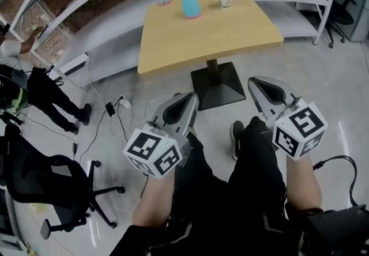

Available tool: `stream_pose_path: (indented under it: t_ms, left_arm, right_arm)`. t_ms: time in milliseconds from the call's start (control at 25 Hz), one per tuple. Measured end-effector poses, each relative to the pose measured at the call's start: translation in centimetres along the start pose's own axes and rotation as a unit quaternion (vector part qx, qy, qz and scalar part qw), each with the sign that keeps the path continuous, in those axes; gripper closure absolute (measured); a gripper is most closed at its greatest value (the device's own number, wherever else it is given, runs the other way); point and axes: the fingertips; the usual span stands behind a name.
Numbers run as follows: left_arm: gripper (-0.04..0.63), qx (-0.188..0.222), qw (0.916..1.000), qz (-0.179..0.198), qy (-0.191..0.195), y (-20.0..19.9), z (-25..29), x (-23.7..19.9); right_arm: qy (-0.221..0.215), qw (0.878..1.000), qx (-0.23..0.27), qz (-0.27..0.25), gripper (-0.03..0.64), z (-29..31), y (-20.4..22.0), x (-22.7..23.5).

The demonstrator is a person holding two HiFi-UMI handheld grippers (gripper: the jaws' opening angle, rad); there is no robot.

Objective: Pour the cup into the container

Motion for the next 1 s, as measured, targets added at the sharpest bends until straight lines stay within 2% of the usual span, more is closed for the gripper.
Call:
stream_pose_path:
  t_ms: [440,640,1000]
  left_arm:
    - [0.595,0.001,0.9999,0.010,-0.005,-0.1,-10.7,14.4]
    - [0.595,-0.003,1.0000,-0.003,-0.008,1.0,-16.2,19.9]
    - [0.595,-0.009,0.9990,-0.031,-0.030,3.1,-26.1,28.6]
  right_arm:
    - [-0.014,1.000,0.017,-0.002,0.617,-16.4,-2.2,-8.7]
    - [-0.015,1.000,0.006,0.004,0.617,-23.2,-1.7,-13.1]
    - [0.013,1.000,-0.009,0.021,0.617,-35.1,-1.0,-19.1]
Point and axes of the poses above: the fingertips, and each gripper's own axes: z forward along the fingers, x to its right, y out of its underside, and after that the axes turned 10 degrees about x, right-handed
